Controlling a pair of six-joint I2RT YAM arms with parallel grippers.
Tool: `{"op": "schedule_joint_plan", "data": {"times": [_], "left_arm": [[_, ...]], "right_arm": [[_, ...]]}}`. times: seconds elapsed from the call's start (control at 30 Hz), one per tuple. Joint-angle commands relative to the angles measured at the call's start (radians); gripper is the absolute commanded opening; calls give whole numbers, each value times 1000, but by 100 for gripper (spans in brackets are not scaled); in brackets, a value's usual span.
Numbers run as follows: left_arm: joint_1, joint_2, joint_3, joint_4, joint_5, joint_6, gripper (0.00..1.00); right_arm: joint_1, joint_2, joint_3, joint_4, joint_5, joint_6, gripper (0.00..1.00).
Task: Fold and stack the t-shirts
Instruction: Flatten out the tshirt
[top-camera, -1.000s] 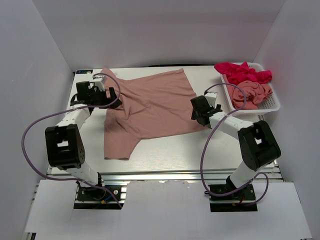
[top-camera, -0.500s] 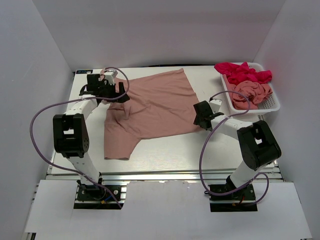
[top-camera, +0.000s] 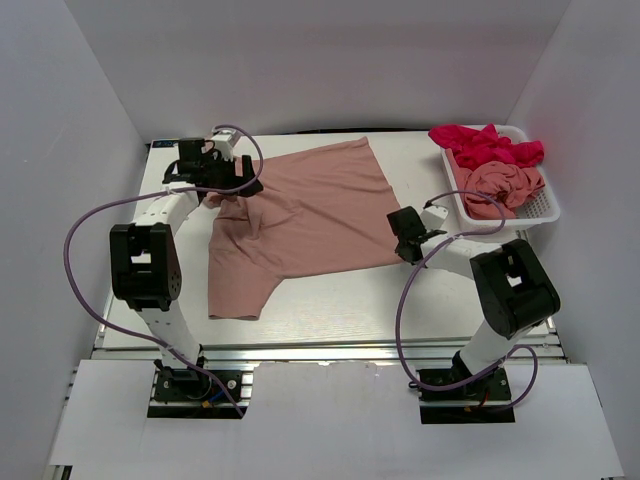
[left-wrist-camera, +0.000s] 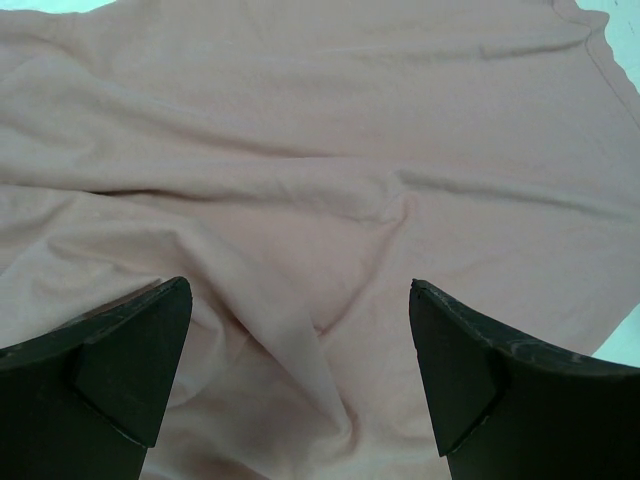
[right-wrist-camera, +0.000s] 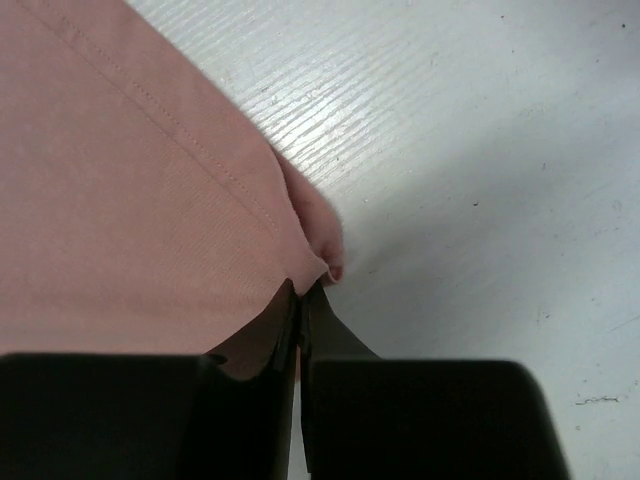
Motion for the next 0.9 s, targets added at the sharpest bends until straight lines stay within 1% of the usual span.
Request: {"op": "schedule_joint_plan", "data": {"times": [0.0, 0.17, 0.27, 0.3, 0.5, 0.63, 0.7, 0.87], "left_arm": [[-1, -18, 40, -6, -8, 13, 98], [-1, -30, 49, -32, -50, 49, 98], [-1, -36, 54, -43, -68, 57, 98], [-1, -42, 52, -41, -74, 60, 98], [4, -53, 63, -20, -97, 36, 98], [7, -44, 92, -31, -81, 22, 98], [7, -45, 98, -35, -84, 20, 98], [9, -44, 124, -54, -122, 37, 98]], "right_arm": [[-3, -1, -28, 21, 26, 50, 0], [-2, -30, -54, 40, 25, 52, 0], [9, -76, -80, -2, 52, 80, 0], [14, -92, -87, -23, 83, 90, 0], [63, -251, -141, -210, 248, 173, 0], [64, -383, -187, -229, 290, 172, 0], [64, -403, -192, -238, 313, 162, 0], [64, -377, -172, -279, 356, 192, 0]]}}
